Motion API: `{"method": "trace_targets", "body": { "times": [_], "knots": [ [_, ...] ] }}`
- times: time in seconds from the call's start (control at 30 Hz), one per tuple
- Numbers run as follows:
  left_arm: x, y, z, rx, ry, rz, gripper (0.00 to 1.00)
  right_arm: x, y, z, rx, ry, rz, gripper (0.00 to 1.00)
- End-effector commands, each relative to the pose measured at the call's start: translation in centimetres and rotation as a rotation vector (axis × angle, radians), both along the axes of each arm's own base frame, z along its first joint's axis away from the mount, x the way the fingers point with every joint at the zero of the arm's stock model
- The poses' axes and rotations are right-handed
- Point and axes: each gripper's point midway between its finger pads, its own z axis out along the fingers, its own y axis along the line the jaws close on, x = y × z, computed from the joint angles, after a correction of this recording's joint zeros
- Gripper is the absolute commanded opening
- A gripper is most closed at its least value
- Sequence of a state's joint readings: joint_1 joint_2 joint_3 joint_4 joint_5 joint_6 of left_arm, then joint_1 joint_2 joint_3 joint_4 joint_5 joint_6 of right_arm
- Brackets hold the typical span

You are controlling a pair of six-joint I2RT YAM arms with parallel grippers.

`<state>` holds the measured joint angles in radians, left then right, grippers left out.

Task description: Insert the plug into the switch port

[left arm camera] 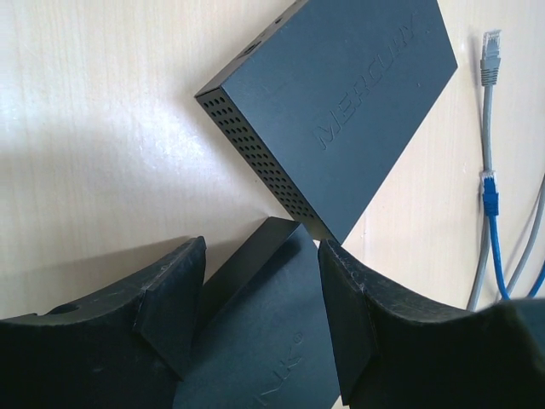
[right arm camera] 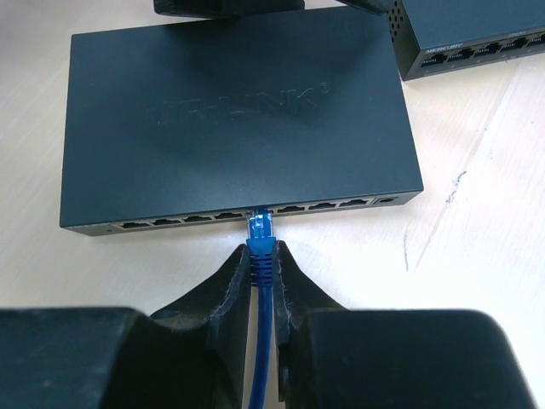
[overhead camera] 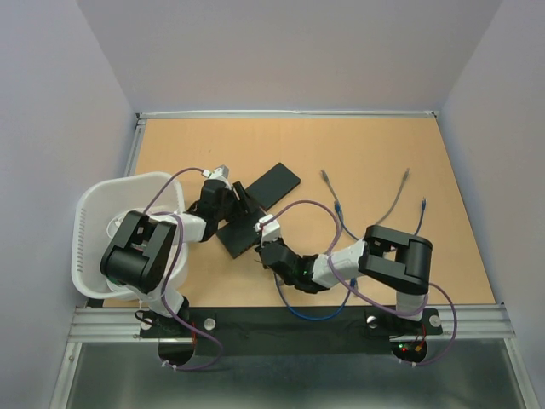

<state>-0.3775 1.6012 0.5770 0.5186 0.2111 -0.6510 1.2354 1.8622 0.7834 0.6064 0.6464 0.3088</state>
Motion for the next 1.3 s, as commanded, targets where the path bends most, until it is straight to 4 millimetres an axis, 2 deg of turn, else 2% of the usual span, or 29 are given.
{"method": "trace_targets", "body": {
  "times": [0.0,0.13,0.27,0.43,0.53,0.63,0.7,0.77,0.83,0.93,0.97,1.1,1.2,1.27],
  "knots": [
    [-12.6,0.8,-7.4,0.058,0.495,-0.123,0.66,6.2,2.0,7.4,0.258,-0.123,-0.126,0.0],
    [-12.6,0.8,-7.5,0.059,0.492,-0.125,0.66,7.3,2.2,7.5,0.265,-0.124,-0.128,0.01],
    [-12.8,0.7,-7.7,0.064,0.495,-0.139,0.66,8.1,3.2,8.9,0.286,-0.147,-0.107,0.0],
    [-12.7,0.7,-7.7,0.07,0.493,-0.149,0.66,7.5,5.1,10.4,0.297,-0.16,-0.001,0.01],
    [-12.5,0.6,-7.5,0.076,0.488,-0.16,0.66,6.8,4.8,10.2,0.287,-0.143,0.025,0.0],
    [-11.8,0.8,-7.4,0.108,0.483,-0.156,0.66,6.3,3.0,9.2,0.261,-0.119,-0.006,0.01],
    [-11.1,0.9,-7.0,0.13,0.473,-0.152,0.66,5.8,2.3,9.4,0.268,-0.105,-0.01,0.07],
    [-10.8,1.2,-7.1,0.159,0.478,-0.146,0.66,5.2,1.2,8.3,0.25,-0.077,-0.012,0.11],
    [-9.8,1.2,-7.0,0.184,0.468,-0.155,0.66,4.4,0.7,8.1,0.266,-0.049,-0.002,0.15],
    [-8.8,1.2,-7.0,0.21,0.462,-0.154,0.66,3.3,0.7,8.4,0.275,-0.034,0.017,0.28],
    [-8.6,1.1,-7.0,0.213,0.461,-0.153,0.66,2.9,0.7,8.4,0.274,-0.031,0.025,0.38],
    [-7.1,1.2,-6.5,0.245,0.439,-0.143,0.66,2.1,0.2,9.0,0.278,-0.027,0.034,0.55],
    [-6.0,1.7,-6.2,0.284,0.43,-0.127,0.66,1.7,-0.4,9.7,0.281,-0.03,0.034,0.62],
    [-5.5,1.9,-5.8,0.297,0.423,-0.12,0.66,1.5,-0.9,9.8,0.273,-0.03,0.027,0.62]
  ]
}}
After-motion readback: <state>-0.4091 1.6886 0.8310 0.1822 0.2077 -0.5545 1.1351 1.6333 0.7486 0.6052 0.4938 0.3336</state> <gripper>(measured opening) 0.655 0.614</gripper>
